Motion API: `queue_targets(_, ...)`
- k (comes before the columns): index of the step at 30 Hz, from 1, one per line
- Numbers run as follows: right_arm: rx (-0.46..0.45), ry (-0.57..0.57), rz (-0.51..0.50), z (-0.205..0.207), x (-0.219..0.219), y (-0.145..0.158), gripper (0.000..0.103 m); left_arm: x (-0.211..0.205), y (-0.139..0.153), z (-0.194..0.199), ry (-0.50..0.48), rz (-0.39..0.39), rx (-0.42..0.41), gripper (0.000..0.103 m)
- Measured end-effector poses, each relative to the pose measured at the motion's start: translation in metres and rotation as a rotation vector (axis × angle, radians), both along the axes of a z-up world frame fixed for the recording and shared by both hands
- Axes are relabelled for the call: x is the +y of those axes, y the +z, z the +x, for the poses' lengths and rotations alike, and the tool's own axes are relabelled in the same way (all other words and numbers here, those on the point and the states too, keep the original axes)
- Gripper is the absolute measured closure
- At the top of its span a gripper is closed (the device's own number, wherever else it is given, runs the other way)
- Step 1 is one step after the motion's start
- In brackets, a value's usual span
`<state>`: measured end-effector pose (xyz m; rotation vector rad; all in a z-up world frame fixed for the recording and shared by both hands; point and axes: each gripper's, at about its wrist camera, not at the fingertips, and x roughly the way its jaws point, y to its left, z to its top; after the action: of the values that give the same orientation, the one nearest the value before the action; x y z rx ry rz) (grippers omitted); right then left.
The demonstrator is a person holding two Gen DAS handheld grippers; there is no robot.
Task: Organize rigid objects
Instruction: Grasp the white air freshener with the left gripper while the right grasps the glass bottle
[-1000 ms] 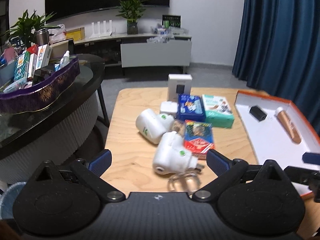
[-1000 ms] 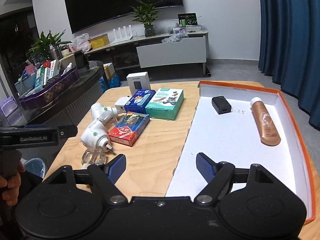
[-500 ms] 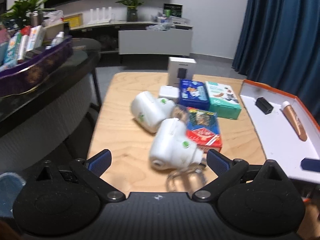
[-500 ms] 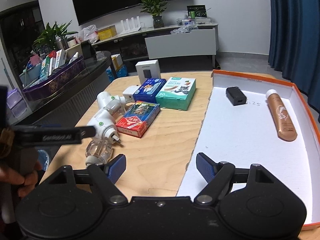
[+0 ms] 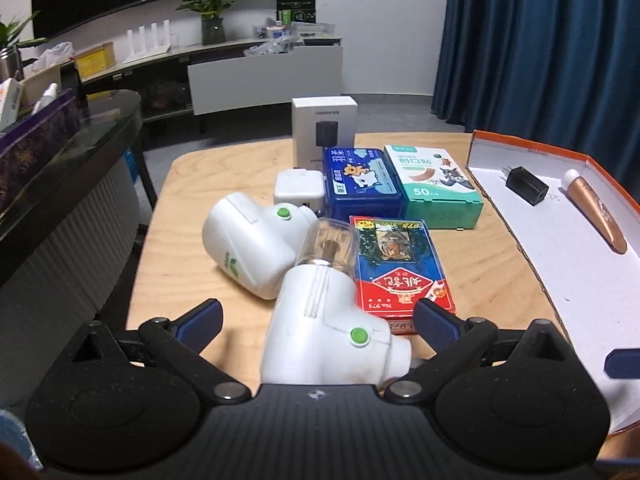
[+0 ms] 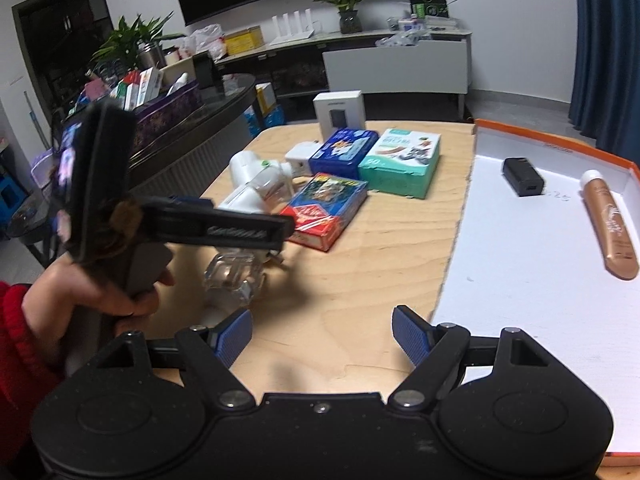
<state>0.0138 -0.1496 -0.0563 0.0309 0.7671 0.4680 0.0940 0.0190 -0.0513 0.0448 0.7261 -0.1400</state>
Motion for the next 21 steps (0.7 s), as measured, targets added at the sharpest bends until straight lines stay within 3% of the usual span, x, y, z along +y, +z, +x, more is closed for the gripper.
queue_targets(2,0.009,0.009,0.002,0.002,0.005,-0.002,0.012,0.003,-0.003,0.002,-0.017,-0.036,0.007,0.007)
queue_targets(5,0.026,0.02,0.01,0.005,0.012,-0.005,0.012,0.006,-0.002,0.001,-0.055,-0.095,0.008,0.033)
queue_targets(7,0.031,0.03,0.016,0.006,0.018,-0.007,0.012,0.005,0.0,-0.003,-0.054,-0.08,-0.015,0.042)
queue_targets(21,0.003,0.128,-0.02,0.018,0.078,-0.02,0.012,0.032,0.016,-0.022,0.02,-0.144,-0.047,0.043)
